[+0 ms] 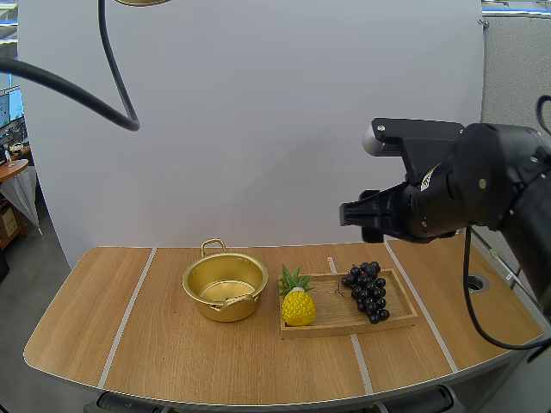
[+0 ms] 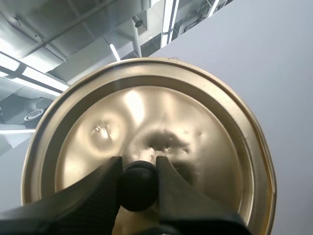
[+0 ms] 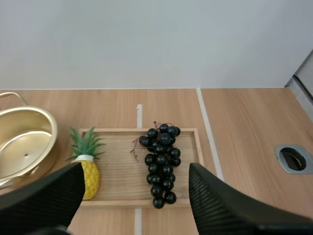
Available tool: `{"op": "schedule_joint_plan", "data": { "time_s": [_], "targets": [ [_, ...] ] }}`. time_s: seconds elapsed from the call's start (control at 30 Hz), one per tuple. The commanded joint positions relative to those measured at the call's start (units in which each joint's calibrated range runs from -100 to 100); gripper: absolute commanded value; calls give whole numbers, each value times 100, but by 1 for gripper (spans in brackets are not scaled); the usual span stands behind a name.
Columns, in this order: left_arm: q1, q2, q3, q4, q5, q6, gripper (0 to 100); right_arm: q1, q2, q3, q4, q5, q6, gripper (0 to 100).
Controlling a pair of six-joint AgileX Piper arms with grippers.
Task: Open the pot, put the grape inside, and close it
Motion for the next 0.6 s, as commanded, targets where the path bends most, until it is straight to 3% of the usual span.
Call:
{"op": "schedule_joint_plan", "data": {
  "time_s": [0.0,0.4,0.57],
  "targets": [
    [-12,-21,-33,20,-198,-53,0,-20,750,-39,-327,-236,184,100],
    [-12,-21,-33,20,-198,-53,0,-45,3081,-39,-327,-1564,290,100],
    [-12,-21,-33,20,-198,-53,0,-325,3624,-39,-291,-1920,137,100]
  ]
}}
